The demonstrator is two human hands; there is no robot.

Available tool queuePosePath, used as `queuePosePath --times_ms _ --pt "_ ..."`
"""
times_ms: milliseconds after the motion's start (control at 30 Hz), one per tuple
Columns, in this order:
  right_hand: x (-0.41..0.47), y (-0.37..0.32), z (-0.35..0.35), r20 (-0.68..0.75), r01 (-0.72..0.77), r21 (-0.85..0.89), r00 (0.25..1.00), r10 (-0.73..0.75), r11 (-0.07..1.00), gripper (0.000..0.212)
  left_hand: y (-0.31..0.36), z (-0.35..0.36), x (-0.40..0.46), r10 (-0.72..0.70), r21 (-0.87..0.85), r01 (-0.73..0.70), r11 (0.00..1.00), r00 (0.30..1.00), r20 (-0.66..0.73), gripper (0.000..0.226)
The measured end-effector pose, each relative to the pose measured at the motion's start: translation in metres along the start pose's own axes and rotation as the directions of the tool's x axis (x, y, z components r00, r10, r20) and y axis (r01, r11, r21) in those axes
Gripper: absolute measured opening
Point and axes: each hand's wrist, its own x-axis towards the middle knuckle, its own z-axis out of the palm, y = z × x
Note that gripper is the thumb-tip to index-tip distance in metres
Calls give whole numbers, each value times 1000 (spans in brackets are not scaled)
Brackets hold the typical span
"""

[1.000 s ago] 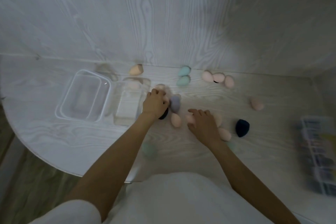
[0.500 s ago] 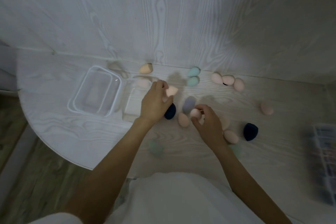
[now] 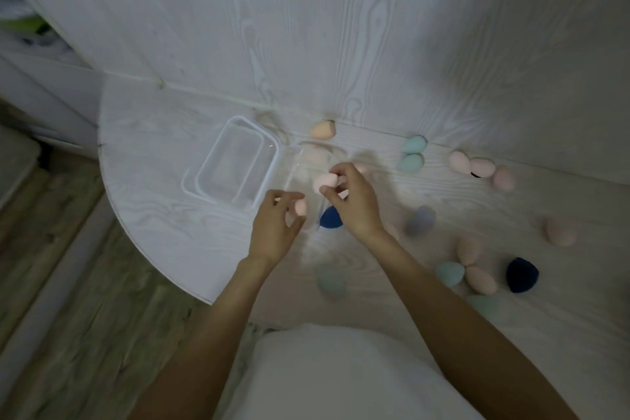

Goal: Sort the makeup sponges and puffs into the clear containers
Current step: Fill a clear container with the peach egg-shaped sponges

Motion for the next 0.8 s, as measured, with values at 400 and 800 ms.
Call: queuePosePath --times_ms 400,800 --pt "5 4 24 51 21 -79 999 -17 997 29 -16 -7 6 46 218 -74 973 991 128 39" --pt "2 2 25 53 14 -62 999 -10 998 27 -14 -10 5 -20 268 -37 963 978 207 32"
